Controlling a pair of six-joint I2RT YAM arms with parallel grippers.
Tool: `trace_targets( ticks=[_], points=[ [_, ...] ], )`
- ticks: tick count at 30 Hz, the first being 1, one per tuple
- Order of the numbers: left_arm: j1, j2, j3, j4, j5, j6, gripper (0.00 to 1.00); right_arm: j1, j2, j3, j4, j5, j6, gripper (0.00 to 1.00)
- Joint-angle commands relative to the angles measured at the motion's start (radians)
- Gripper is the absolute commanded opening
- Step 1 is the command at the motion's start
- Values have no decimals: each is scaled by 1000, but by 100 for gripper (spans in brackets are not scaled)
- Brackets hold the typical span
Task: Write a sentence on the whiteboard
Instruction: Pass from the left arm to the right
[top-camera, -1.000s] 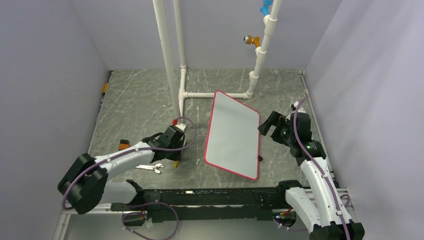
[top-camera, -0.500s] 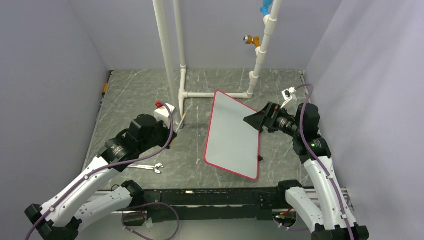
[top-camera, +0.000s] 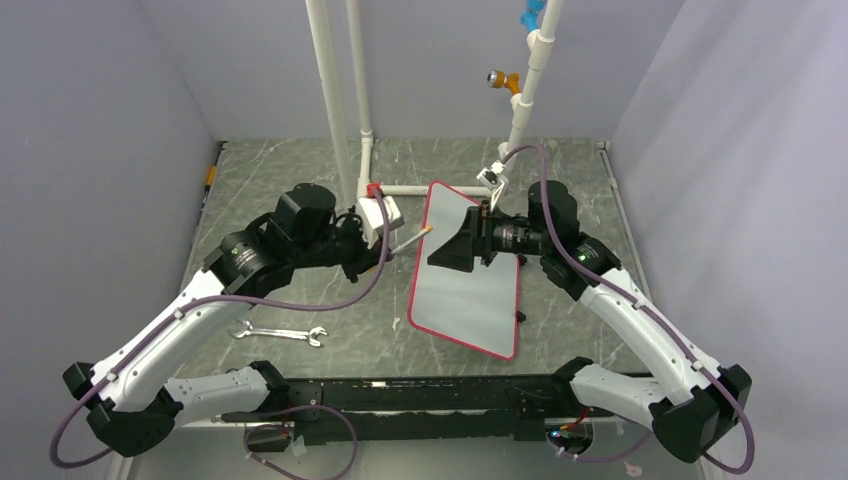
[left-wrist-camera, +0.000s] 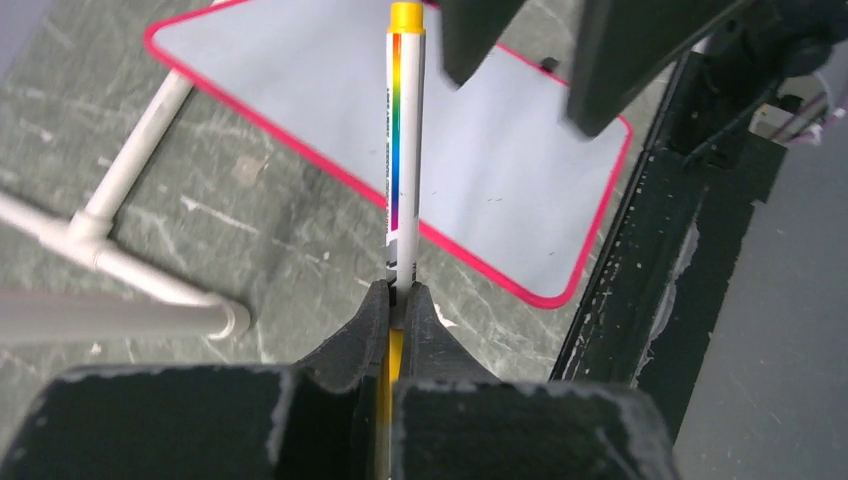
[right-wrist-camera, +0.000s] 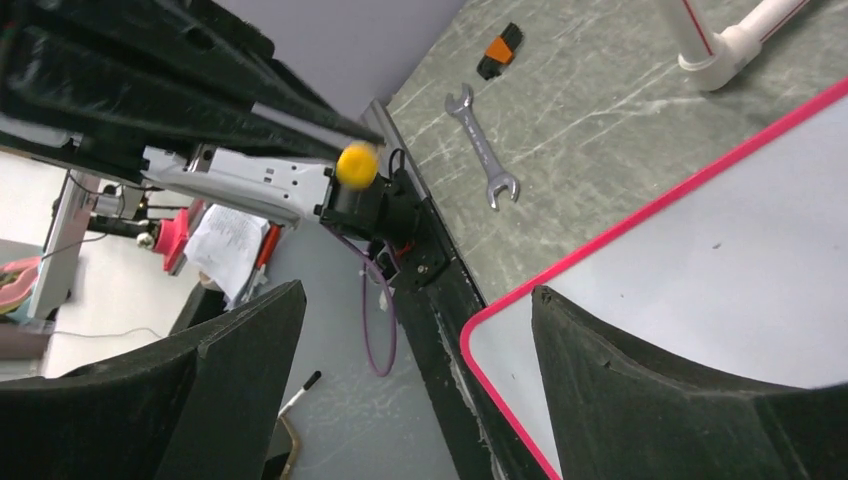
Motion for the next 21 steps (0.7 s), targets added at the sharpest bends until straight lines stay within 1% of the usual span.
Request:
trace_targets(
  ticks=[1,3,6,12,13,16,21],
  points=[
    [-56,45,86,-37,93,126,0,53,28,61,101,44,28,84],
    [-84,64,98,-41,78,149,0,73,45,66,112,58,34,83],
    [-116,84,100,-43,55,167,0,94,63,76,117,69,38,75],
    [-138,85,90,-14,33,183,0,120,89,92,89,78,28,49],
    [-138,85,91,-12,30,185,0,123,92,94,83,77,25,46],
    [-140,88,95,-8,26,189,0,130,102,101,52,68,7,43],
    [-139,93,94,-8,-1,198,0,138,108,105,27,43,-4,46]
  ],
)
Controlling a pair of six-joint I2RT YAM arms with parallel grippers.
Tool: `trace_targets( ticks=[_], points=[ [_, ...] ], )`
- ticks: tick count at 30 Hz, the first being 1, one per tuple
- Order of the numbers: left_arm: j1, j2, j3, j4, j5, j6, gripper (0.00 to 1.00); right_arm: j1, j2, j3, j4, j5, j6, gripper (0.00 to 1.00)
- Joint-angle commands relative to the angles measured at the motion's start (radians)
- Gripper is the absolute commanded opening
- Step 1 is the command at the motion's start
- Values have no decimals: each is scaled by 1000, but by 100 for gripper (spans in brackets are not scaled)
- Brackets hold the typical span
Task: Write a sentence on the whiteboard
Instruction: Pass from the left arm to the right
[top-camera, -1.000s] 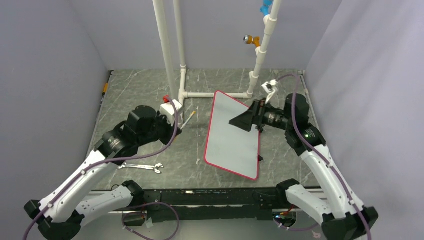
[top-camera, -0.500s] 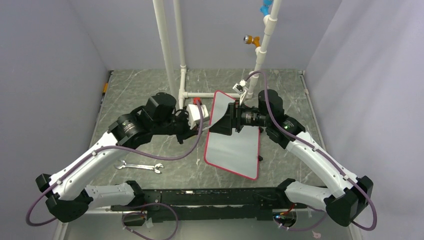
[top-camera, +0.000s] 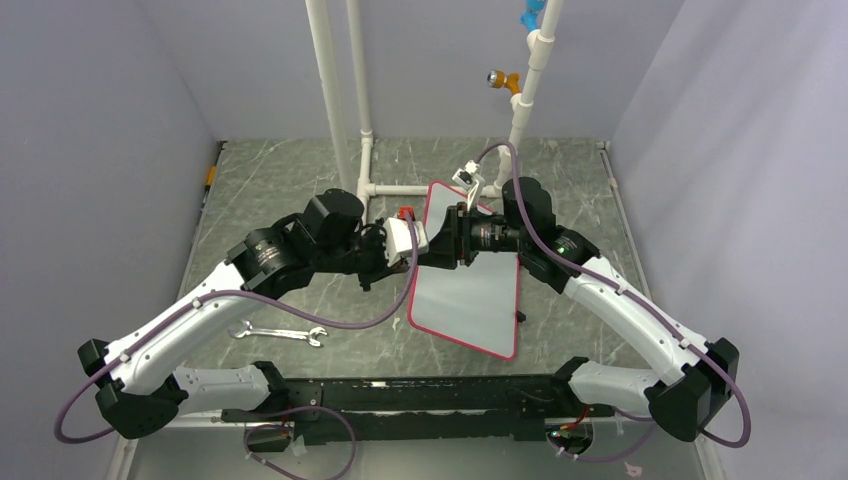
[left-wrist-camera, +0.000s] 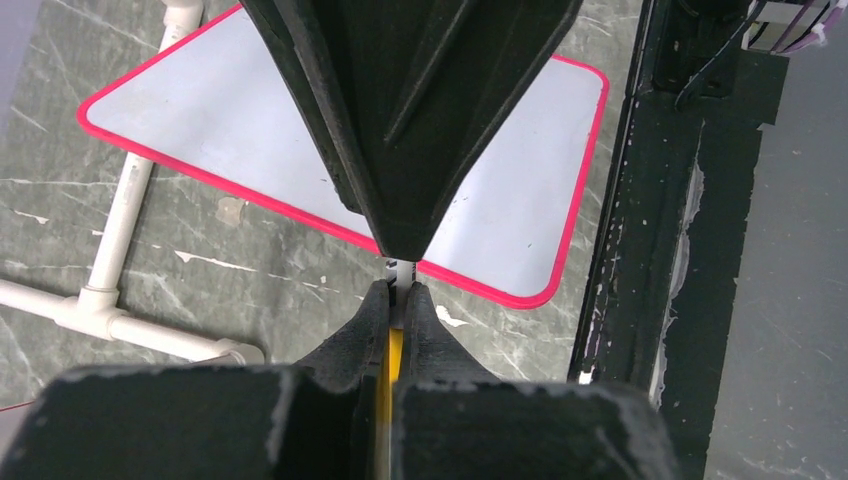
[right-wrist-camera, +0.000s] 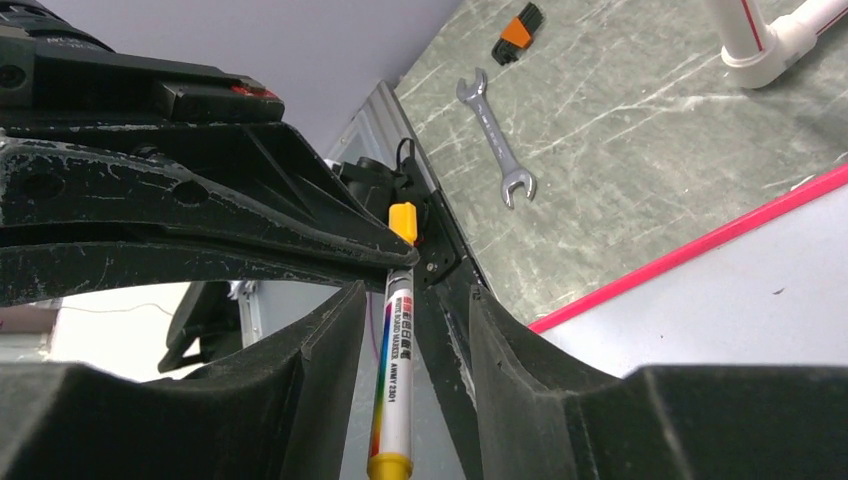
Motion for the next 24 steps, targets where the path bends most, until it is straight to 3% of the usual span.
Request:
trace_targets(
  ticks=[1,10,12,15,19,21,22,24],
  points=[
    [-5,-4,28,31,-28,25,0,10,-5,46,-3,-25,-23,46],
    [-7,-7,20,41,-33,25,0,31,10,27,-4,-23,-21,36],
    [-7,-3,20,44,-27,24,0,34,12,18,4,-24,-17,29],
    [-8,-3,12,55,-25,23,0,37,9,5,15,-23,-13,1],
    [-7,-10,3,55,-35,22,0,37,-2,-2,4,-1,-17,0],
    [-8,-23,-1,43,-45,17,11,37,-7,5,-10,15,-24,0],
    [-8,-33,-8,40,-58,14,24,37,-12,8,-17,22,-28,0],
    [-7,-69,-45,55,-100,12,41,37,-24,9,-29,38,-40,0]
  ],
)
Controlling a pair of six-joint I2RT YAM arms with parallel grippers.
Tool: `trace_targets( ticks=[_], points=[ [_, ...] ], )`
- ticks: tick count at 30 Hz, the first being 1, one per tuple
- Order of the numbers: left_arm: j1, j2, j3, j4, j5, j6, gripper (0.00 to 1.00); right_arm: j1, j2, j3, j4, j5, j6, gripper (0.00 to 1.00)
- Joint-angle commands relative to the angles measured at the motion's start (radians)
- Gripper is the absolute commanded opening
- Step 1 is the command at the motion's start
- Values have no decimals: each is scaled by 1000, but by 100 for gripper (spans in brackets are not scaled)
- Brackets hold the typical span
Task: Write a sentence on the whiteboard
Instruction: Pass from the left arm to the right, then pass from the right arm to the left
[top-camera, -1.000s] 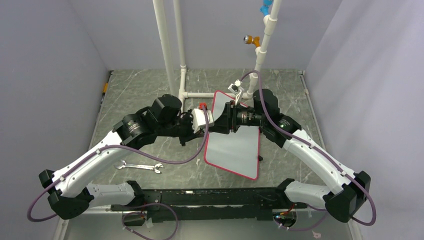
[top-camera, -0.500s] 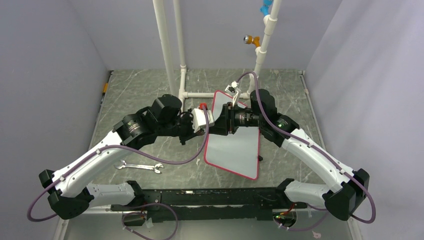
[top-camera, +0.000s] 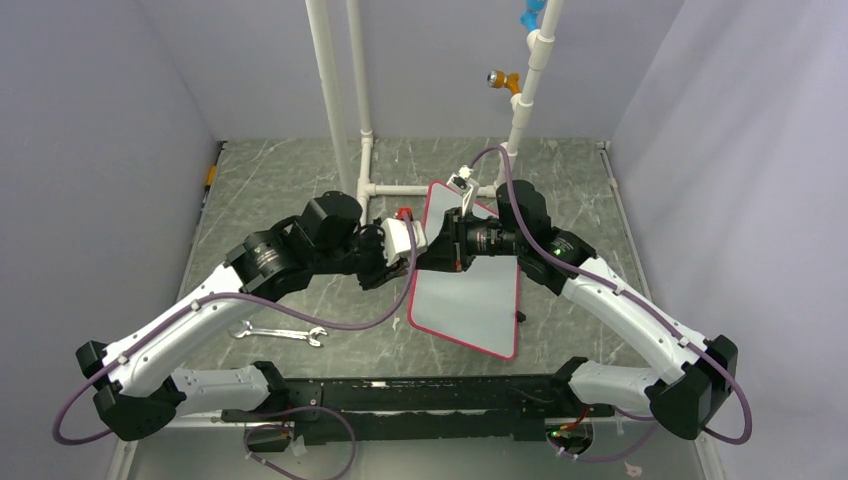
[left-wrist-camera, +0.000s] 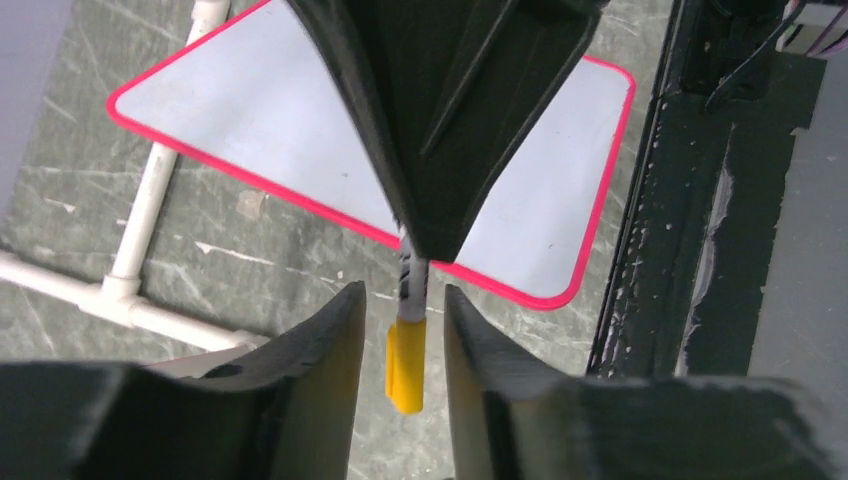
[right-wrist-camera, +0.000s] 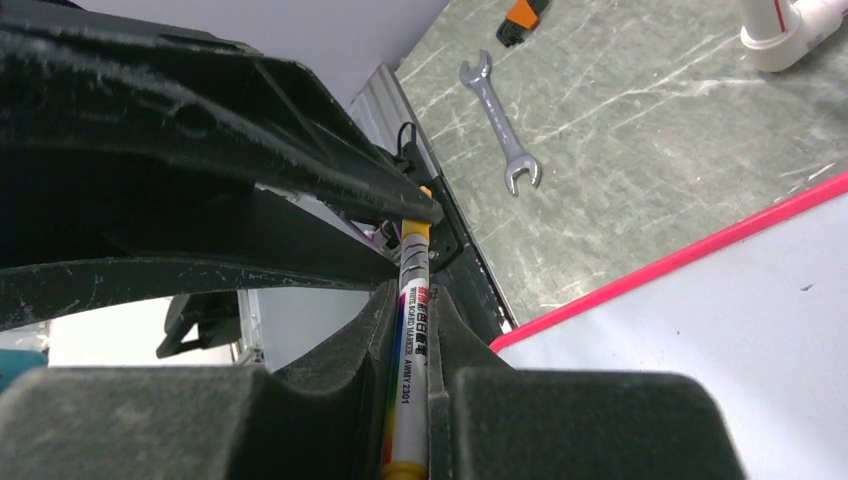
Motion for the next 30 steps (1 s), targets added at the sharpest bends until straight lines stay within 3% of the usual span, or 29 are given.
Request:
trace_targets(
  ticks=[1,5,10,23,30],
  points=[
    [-5,-88,-76,60,-75,1,54,6,-40,5,-22,39,-38,0],
    [-4,-193,-175,131,-117,15,78,5,-62,11,-54,88,-71,0],
    [-4,-268,-250,177,-131,48,86,5,-85,12,-55,94,-87,0],
    [3,-286,-321,249,-137,67,76,5,-138,12,-29,27,-106,0],
    [7,-282,-320,253,-112,66,61,4,-150,9,-7,3,-92,0]
  ],
)
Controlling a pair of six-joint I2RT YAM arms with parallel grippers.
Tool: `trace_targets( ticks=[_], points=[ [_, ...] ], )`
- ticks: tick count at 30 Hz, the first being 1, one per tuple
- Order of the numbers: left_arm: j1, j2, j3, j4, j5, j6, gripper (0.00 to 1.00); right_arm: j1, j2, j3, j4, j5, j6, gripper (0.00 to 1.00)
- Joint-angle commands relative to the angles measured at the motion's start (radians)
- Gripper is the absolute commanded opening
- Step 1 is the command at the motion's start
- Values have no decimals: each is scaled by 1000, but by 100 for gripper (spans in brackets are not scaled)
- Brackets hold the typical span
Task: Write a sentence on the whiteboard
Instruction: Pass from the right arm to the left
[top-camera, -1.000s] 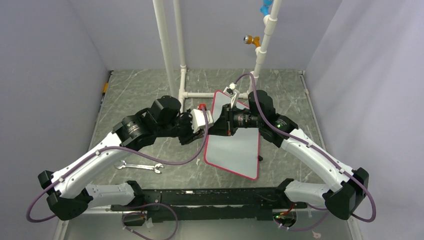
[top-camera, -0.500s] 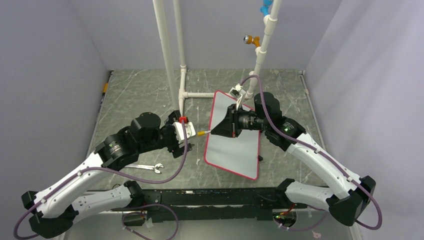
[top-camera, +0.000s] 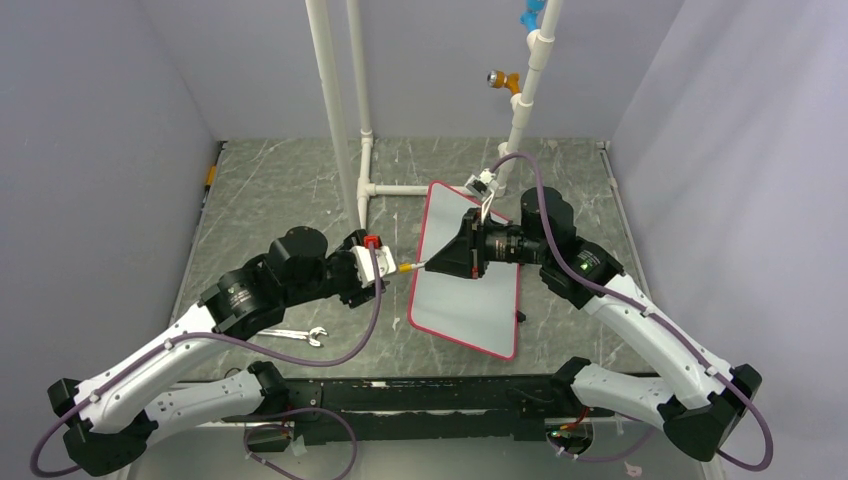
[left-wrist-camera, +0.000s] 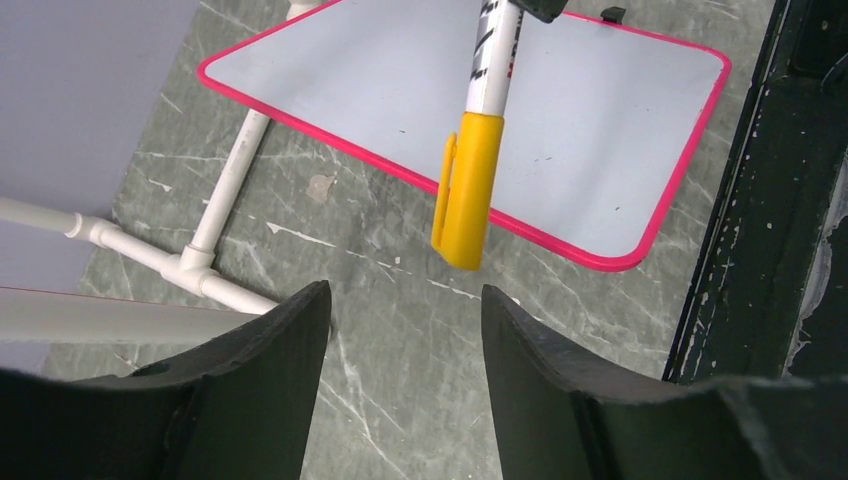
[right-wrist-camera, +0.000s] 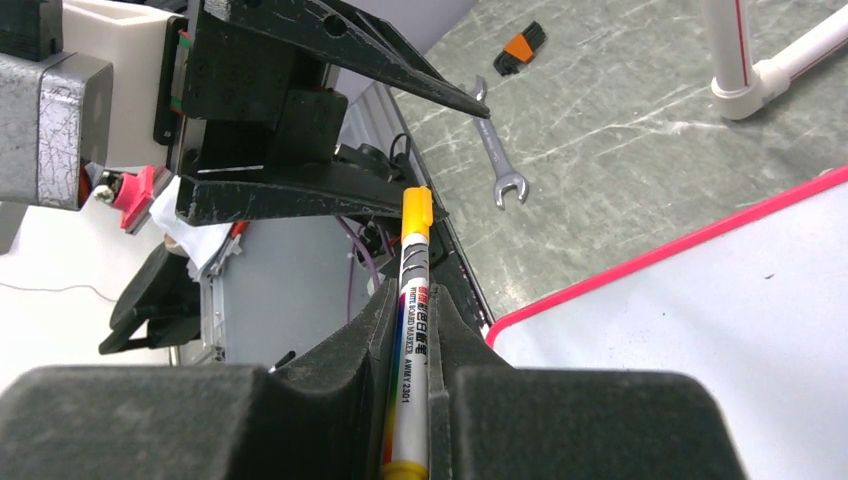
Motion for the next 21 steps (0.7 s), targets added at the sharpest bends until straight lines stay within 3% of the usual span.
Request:
trace_targets(
  ticks=[1,21],
  points=[
    [7,-11,4,51,28,12,59,3,-20,8,59,-33,1,0],
    [13,-14,-5,132,152,-25,52,4,17,-18,131,-66,60,0]
  ],
)
